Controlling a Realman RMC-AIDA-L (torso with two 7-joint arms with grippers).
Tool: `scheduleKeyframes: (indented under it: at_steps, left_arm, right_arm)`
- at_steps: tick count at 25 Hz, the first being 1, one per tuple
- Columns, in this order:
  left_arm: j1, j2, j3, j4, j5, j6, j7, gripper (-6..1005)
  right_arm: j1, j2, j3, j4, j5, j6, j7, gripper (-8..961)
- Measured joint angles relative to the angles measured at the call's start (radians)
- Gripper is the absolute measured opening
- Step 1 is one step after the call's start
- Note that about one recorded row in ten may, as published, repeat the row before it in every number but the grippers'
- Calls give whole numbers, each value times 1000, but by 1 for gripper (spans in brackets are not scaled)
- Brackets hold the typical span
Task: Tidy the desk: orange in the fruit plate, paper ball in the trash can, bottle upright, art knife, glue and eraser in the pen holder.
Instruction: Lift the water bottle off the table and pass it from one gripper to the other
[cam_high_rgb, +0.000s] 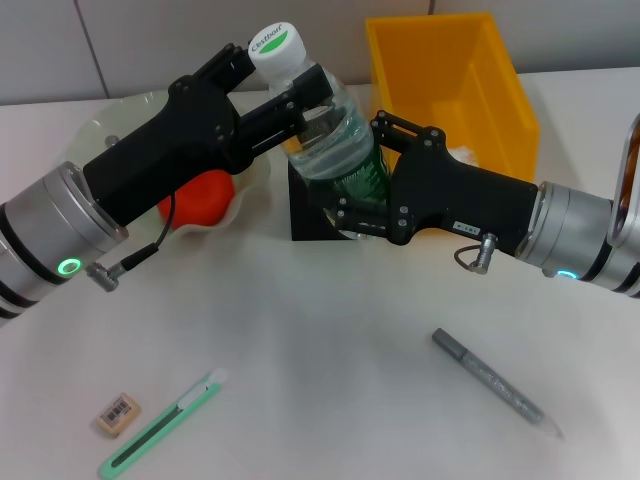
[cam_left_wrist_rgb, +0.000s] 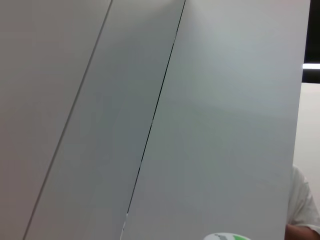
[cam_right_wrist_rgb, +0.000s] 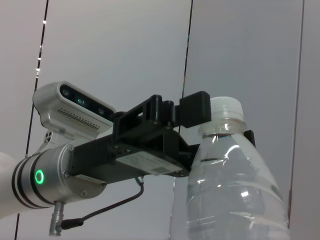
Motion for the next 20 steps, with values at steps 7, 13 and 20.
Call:
scheduleKeyframes:
  at_steps: [7,13,20]
  left_arm:
    - [1,0,62,3,-73,-1,31,859]
    - [1,0,63,4,-75,-1,32,858]
    - [3,0,70,4,-77,-1,32,858]
  right_arm:
    - [0,0,-2,0,0,-1,0,766]
    - [0,0,-7,0,0,-1,0,766]
    - [0,0,-11,0,0,-2,3,765]
